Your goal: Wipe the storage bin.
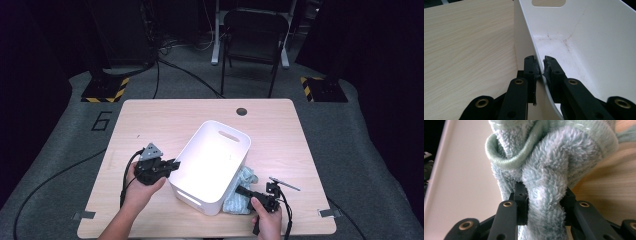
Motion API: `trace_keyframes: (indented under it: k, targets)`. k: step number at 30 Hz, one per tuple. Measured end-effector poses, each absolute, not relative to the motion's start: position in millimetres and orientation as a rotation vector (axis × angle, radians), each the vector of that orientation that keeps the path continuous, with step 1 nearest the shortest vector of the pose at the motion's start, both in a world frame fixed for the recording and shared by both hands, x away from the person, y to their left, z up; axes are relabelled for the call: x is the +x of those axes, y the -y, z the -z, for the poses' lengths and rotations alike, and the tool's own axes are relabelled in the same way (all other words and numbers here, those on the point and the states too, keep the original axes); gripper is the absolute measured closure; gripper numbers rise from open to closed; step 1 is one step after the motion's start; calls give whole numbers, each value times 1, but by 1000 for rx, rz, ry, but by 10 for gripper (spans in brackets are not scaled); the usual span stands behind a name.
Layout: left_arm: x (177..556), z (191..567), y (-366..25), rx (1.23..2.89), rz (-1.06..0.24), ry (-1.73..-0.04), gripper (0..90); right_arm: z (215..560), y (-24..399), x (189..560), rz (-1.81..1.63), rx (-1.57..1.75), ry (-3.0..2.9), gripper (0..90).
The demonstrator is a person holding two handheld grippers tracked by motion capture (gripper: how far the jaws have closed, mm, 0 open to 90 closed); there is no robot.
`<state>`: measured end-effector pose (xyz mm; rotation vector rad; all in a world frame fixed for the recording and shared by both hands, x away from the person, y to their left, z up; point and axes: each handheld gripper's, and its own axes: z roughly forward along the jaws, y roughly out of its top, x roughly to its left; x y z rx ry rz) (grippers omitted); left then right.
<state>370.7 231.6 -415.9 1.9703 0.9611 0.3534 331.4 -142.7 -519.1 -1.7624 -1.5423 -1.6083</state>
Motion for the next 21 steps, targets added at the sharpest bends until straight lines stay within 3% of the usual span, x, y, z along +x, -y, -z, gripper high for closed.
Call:
trace_keyframes:
  k: [21]
  targets:
    - [368, 417, -237, 1959, -352, -984, 782, 535, 137, 342, 1534, -1798, 1532, 681]
